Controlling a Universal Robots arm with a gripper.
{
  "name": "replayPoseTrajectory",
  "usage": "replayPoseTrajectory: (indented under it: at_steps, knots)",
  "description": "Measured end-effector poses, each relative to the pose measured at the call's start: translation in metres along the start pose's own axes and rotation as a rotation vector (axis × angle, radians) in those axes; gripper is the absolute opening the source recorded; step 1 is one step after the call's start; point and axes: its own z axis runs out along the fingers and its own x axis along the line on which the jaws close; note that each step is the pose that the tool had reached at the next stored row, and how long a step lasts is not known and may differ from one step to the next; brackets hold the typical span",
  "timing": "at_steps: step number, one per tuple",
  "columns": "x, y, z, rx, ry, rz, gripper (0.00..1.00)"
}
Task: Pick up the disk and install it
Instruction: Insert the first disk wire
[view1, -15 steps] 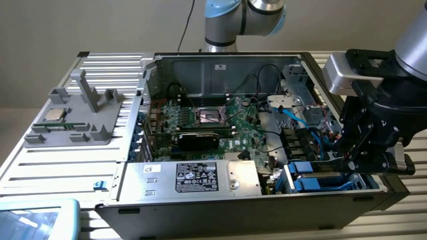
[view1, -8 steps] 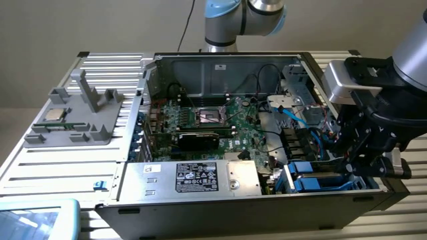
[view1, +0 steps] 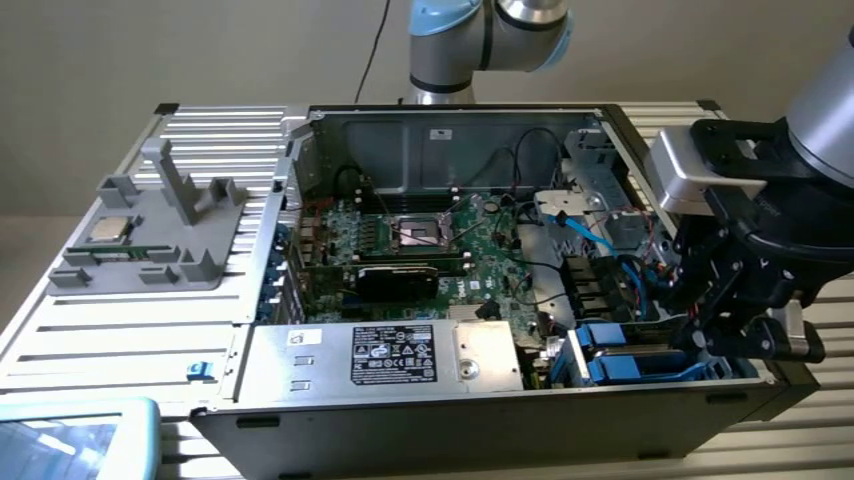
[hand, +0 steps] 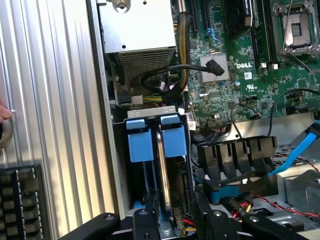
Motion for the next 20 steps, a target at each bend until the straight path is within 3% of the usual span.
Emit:
replayPoseTrajectory:
  at_steps: [7, 12, 20]
  knots:
    - [0.004, -0.0006, 0.0041, -0.0044, -0.0272, -0.023, 0.40]
    - [0.005, -0.0007, 0.0062, -0.0017, -0.0439, -0.055, 0.40]
    - [0.009, -0.0013, 0.0104, -0.0051, -0.0760, -0.075, 0.40]
